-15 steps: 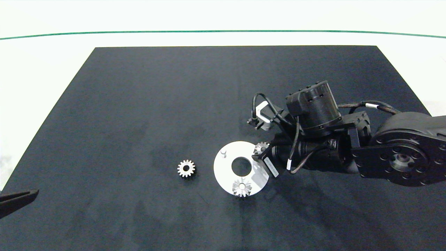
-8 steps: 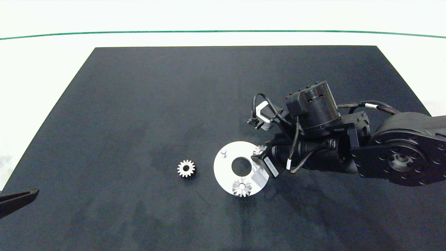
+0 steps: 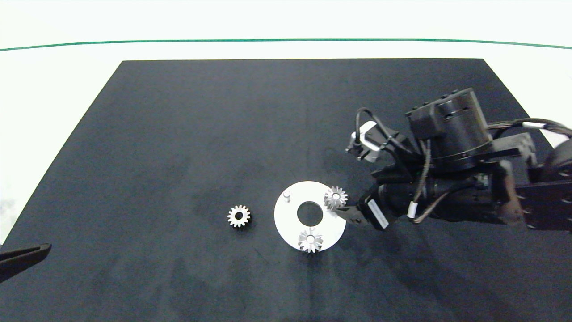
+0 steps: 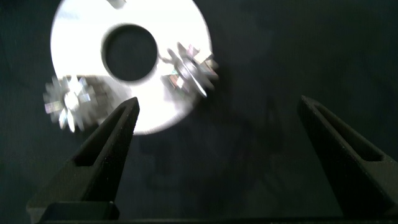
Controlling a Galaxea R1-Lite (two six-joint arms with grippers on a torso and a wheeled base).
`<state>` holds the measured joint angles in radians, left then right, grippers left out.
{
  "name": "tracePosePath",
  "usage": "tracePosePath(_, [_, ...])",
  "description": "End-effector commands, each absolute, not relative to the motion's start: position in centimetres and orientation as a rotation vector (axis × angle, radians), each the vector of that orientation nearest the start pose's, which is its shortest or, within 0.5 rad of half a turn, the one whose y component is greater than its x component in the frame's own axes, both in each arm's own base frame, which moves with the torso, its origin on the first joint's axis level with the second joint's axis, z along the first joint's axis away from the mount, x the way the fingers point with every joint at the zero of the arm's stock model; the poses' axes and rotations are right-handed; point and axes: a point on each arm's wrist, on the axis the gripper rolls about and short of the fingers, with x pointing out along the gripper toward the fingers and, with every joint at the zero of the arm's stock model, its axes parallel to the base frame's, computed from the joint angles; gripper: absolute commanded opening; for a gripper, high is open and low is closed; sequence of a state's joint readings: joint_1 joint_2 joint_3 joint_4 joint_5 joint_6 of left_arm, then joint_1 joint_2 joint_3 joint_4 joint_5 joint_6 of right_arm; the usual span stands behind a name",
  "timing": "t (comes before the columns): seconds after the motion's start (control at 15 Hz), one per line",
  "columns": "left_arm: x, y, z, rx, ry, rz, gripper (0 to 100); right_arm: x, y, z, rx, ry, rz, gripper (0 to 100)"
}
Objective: Install three planetary gears onto the carrier pins
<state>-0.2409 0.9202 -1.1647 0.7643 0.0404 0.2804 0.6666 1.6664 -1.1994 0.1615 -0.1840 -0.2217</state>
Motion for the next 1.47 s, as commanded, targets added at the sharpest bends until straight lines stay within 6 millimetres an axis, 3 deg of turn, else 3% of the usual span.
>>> tracePosePath(0.07, [6.1,-1.4,30.0,0.351,0.51,-0.27,100,17.5,10.5,25.5,-0.432,0.515,0.427,100])
tracePosePath(0.2, [6.4,-1.5,29.4,0.377,0.534,-0.282,100,15.0,7.4,24.6,-0.424,0.557,0.359,100])
tracePosePath(0.33, [7.6,-1.8,28.2,0.392,0.591,-0.292,100,13.5,6.2,24.2,-0.422,0.574,0.335,100])
tracePosePath(0.6, [10.6,-3.0,25.4,0.426,0.606,-0.333,100,12.5,5.7,23.7,-0.433,0.607,0.343,100])
tracePosePath(0.93, [13.3,-4.6,25.0,0.496,0.655,-0.306,100,11.0,5.0,23.9,-0.459,0.623,0.349,100])
tracePosePath(1.27, [17.5,-7.3,23.1,0.517,0.681,-0.364,100,10.7,4.7,24.8,-0.452,0.59,0.337,100])
tracePosePath(1.47, [18.8,-8.1,21.9,0.524,0.717,-0.373,100,10.7,4.7,24.9,-0.451,0.584,0.335,100])
